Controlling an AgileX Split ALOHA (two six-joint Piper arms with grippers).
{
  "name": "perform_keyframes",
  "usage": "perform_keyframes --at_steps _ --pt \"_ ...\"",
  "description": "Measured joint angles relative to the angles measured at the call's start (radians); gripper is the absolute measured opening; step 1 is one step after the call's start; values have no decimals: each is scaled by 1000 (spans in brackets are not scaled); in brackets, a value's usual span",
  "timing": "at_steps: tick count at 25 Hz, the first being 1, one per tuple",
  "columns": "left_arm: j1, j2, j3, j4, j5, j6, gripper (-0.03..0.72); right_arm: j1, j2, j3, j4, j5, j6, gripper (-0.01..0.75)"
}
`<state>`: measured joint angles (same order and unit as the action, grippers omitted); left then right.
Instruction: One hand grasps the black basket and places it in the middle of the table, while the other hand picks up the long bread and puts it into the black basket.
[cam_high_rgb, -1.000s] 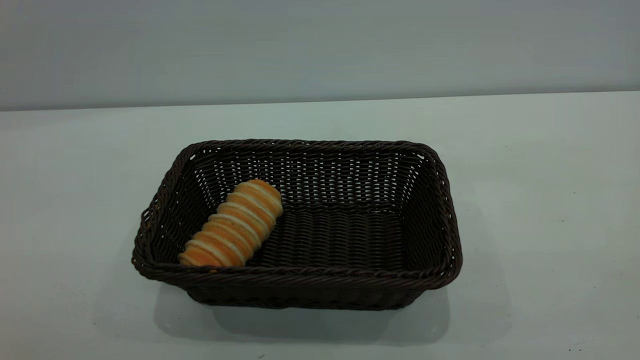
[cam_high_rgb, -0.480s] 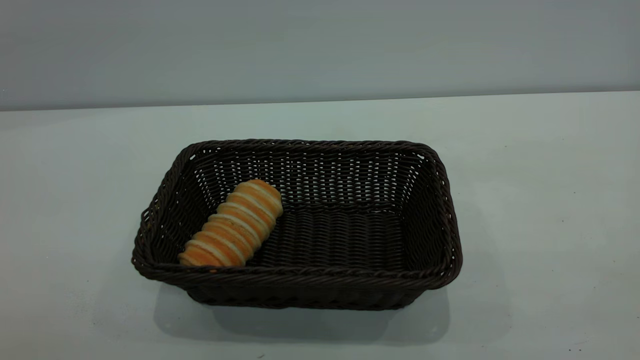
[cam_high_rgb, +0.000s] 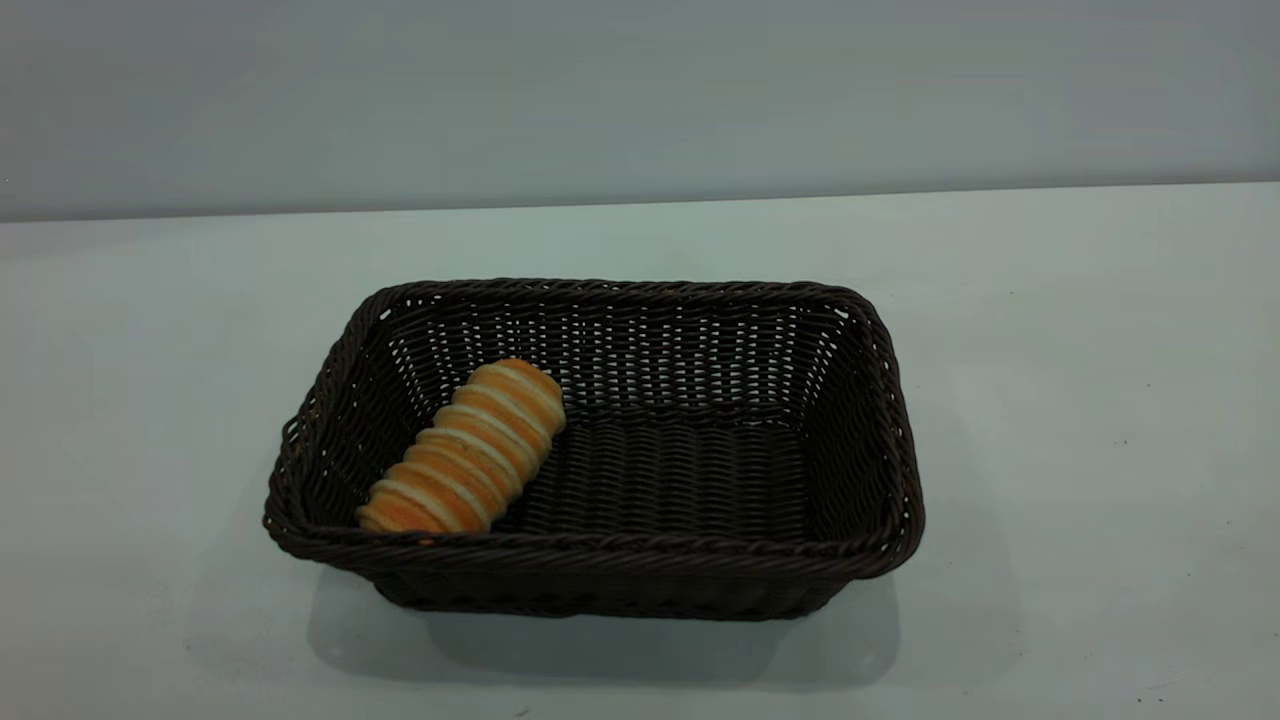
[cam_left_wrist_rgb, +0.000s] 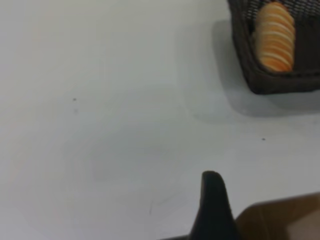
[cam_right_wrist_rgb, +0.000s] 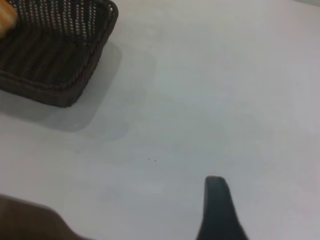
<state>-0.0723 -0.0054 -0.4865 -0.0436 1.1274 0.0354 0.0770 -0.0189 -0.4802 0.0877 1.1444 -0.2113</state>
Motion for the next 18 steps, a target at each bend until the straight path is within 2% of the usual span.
perform_keyframes --at_steps 5,18 --pt "16 -17 0 -2 2 0 568 -28 0 0 0 0 0 510" --pt "17 -17 0 -2 2 0 568 -28 0 0 0 0 0 510"
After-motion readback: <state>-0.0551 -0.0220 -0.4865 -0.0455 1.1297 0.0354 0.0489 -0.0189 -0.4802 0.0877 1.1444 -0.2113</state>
